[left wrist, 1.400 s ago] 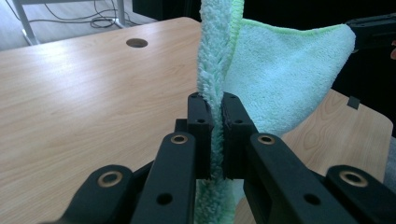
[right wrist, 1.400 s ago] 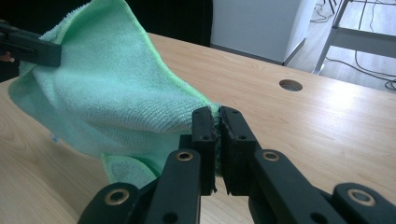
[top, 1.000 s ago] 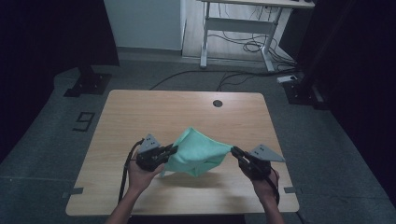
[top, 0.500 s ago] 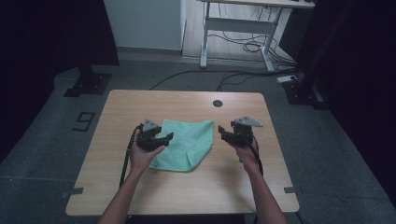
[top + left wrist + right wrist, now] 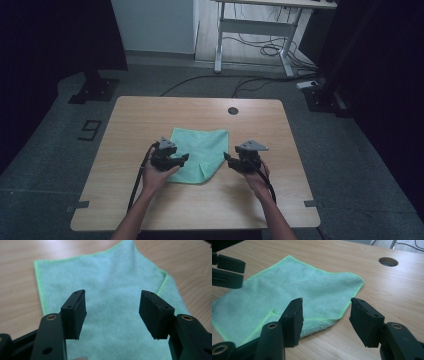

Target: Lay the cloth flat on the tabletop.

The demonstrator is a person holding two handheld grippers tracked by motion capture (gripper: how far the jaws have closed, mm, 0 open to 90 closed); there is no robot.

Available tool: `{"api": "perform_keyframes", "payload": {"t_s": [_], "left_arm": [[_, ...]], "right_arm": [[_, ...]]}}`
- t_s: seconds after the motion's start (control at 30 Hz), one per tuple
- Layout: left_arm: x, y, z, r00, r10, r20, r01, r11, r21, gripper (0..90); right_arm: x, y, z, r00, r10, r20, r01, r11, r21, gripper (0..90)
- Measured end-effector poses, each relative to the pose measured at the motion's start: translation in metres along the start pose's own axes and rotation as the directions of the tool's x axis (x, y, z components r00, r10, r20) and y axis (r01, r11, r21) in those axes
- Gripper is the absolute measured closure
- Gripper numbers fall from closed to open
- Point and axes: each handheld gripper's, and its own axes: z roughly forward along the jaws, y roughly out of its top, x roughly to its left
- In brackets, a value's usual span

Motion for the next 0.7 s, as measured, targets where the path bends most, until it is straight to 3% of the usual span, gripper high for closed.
{"api": "perform_keyframes", "payload": {"t_s": [0.2,0.33,0.57,0.63,0.7], "left_arm": [[0.004,-0.011,-0.003,0.9998,-0.001,0.019,0.001,0.9996,0.03,39.1],[0.001,-0.017,-0.003,0.9996,0.014,0.025,-0.015,0.9987,0.048,38.7],[-0.001,-0.026,0.004,0.9996,0.018,0.022,-0.02,0.9953,0.095,38.6],[-0.001,-0.029,0.006,0.9996,0.014,0.023,-0.016,0.9948,0.101,38.5],[-0.001,-0.031,0.008,0.9997,0.007,0.025,-0.009,0.9939,0.11,38.5]], "right_arm": [[0.015,-0.004,0.005,0.9987,-0.014,-0.049,0.014,1.0,0.015,45.7],[0.033,-0.007,0.009,0.996,-0.032,-0.083,0.034,0.999,0.023,45.6],[0.061,-0.012,0.034,0.9915,-0.058,-0.116,0.068,0.994,0.082,44.2],[0.072,-0.015,0.045,0.9902,-0.088,-0.109,0.1,0.988,0.114,43.4],[0.074,-0.015,0.047,0.9896,-0.093,-0.11,0.106,0.987,0.119,43.4]]}}
